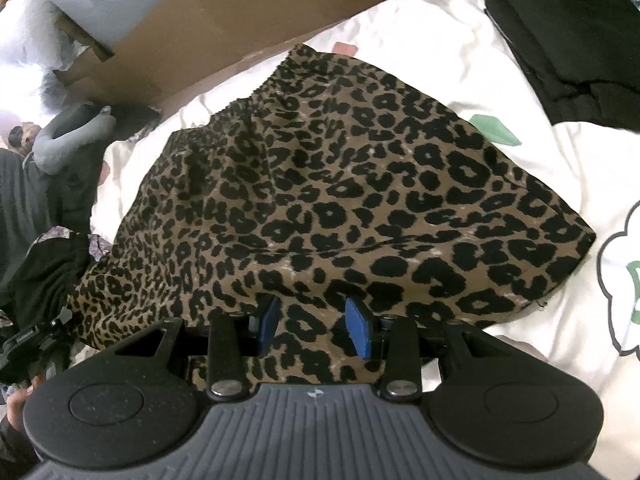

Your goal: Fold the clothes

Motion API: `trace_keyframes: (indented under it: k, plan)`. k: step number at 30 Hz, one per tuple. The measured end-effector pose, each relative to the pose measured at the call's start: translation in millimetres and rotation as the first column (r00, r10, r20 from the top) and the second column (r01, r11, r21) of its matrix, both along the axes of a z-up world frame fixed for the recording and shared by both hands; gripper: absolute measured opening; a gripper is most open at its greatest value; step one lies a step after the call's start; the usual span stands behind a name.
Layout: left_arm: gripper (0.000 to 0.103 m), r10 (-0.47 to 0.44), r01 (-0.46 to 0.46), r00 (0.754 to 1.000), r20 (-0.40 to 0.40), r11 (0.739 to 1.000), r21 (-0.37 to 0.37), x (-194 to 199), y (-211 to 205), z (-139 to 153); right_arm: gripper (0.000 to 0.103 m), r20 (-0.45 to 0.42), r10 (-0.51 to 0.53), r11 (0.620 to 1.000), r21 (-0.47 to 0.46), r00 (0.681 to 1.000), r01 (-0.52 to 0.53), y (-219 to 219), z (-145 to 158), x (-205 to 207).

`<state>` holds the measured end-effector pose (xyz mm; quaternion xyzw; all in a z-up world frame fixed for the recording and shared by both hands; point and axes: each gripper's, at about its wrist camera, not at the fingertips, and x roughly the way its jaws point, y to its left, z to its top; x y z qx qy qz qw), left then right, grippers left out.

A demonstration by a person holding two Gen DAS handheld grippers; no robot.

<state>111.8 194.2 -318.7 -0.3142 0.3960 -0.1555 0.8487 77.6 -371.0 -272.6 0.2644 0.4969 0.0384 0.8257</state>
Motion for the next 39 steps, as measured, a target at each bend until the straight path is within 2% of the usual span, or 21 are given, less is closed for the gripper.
trace_keyframes:
  k: [6,12,15,22,25,29,39]
  plan:
    - [0.008,-0.054,0.055,0.998,0.038,0.998,-0.018,-3,-21,22,0.044,0.047,0.059,0.998,0.012,0.997,-0.059,21,14,6]
    - [0.006,-0.084,0.084,0.996,0.044,0.996,-0.011,8,-53,37,0.044,0.083,0.118,0.993,0.005,0.99,-0.118,45,28,13]
    - [0.006,-0.123,0.123,0.992,0.035,0.992,0.012,12,-74,46,0.044,0.101,0.138,0.99,-0.003,0.985,-0.139,55,34,13]
    - [0.005,-0.214,0.214,0.976,0.033,0.977,0.005,19,-119,62,0.044,0.153,0.182,0.983,-0.022,0.971,-0.181,76,48,11]
    - [0.005,-0.244,0.244,0.97,0.024,0.97,0.009,22,-136,64,0.044,0.188,0.22,0.975,-0.024,0.957,-0.22,91,56,9]
    - [0.005,-0.276,0.276,0.961,0.012,0.961,0.01,25,-155,64,0.044,0.183,0.237,0.97,0.011,0.954,-0.244,103,57,9]
    - [0.005,-0.358,0.358,0.933,-0.028,0.934,0.009,25,-194,61,0.044,0.186,0.28,0.956,0.032,0.942,-0.291,134,59,7]
